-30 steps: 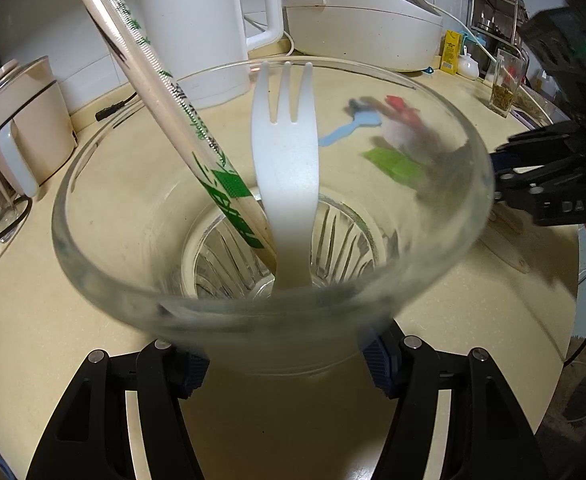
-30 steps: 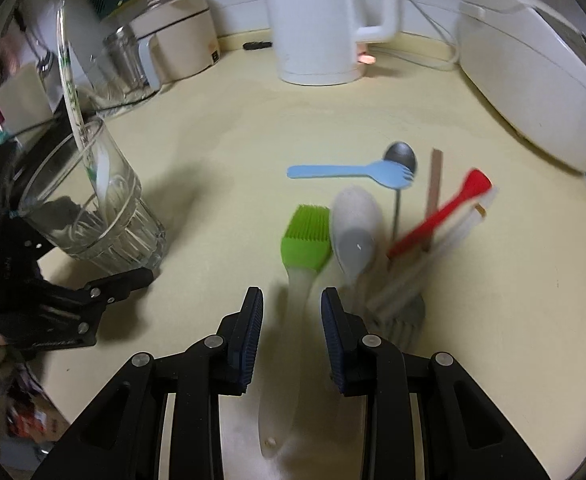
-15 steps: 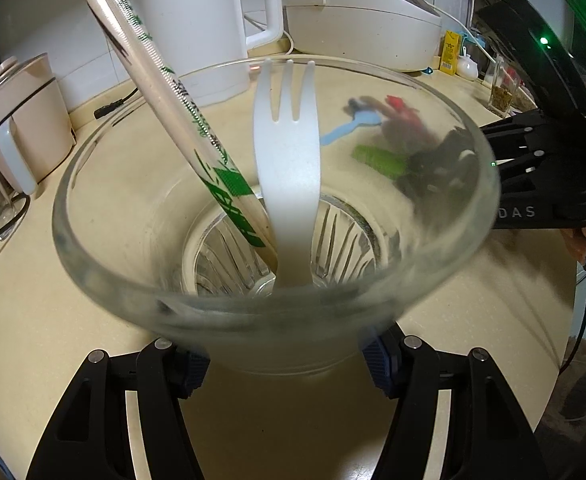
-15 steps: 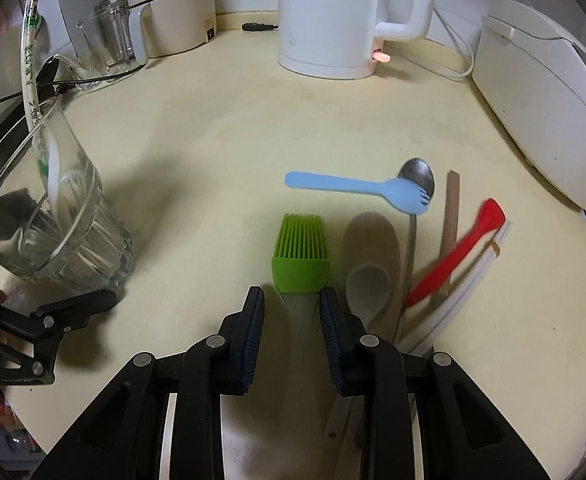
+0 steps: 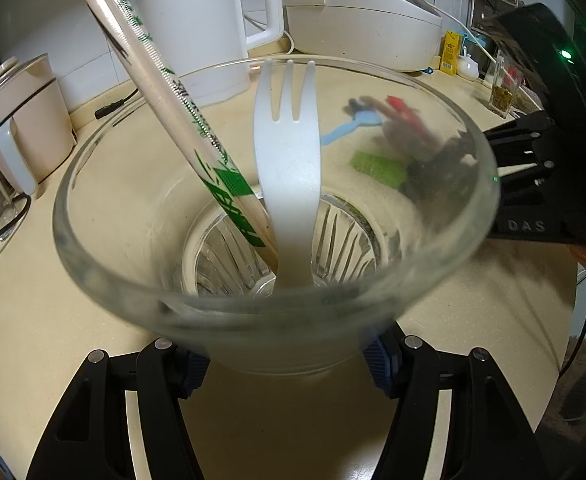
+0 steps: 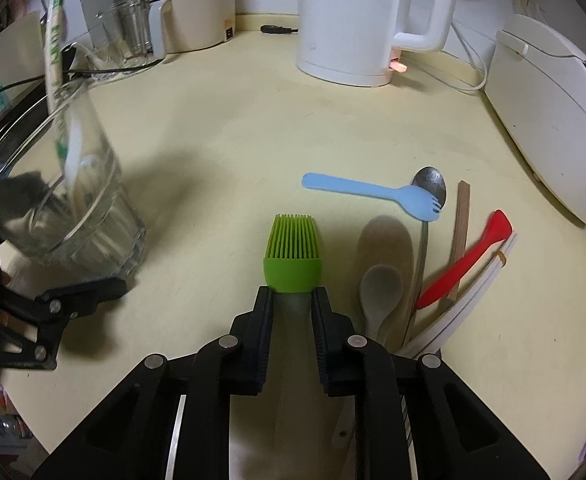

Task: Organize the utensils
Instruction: 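Grasp the green silicone brush by its handle with the right gripper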

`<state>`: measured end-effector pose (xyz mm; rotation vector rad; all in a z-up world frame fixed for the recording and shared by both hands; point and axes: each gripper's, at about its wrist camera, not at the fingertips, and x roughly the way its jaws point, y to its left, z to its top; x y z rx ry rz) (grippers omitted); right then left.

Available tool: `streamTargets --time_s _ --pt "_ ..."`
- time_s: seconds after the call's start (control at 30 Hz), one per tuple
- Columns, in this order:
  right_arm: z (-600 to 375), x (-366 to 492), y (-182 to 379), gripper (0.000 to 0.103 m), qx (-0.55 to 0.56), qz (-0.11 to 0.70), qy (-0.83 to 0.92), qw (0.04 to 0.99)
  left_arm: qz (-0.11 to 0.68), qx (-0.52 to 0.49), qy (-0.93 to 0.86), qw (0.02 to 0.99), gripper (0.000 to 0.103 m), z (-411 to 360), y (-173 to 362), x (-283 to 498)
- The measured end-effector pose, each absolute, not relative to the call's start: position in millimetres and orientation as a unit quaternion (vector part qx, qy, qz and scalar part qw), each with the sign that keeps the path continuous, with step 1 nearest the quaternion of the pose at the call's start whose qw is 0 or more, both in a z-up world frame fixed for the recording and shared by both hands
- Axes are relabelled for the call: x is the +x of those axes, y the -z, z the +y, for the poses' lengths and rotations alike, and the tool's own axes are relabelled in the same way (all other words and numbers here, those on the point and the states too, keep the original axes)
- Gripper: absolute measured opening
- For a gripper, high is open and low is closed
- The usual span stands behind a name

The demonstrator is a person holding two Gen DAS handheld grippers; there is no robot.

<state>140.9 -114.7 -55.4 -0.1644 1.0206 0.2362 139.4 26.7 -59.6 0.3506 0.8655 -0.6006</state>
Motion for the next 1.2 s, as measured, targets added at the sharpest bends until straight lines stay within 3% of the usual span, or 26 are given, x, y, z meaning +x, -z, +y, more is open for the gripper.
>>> streamTargets --time_s 0.43,0.6,1.2 --pt "-105.1 87.4 53.7 0.019 -0.06 0.501 -0.21 0.837 0.412 0.165 0.286 0.849 0.069 26.2 59.4 141.2" --pt "-105.8 79.5 48.1 0.032 -0.064 0.495 -0.2 0.843 0.412 0.165 0.287 0.849 0.069 25.0 59.6 141.2" --pt "-83.2 110.9 55.7 0.034 -0.091 0.478 -0.178 0.855 0.412 0.165 0.287 0.849 0.069 24.8 59.6 140.8"
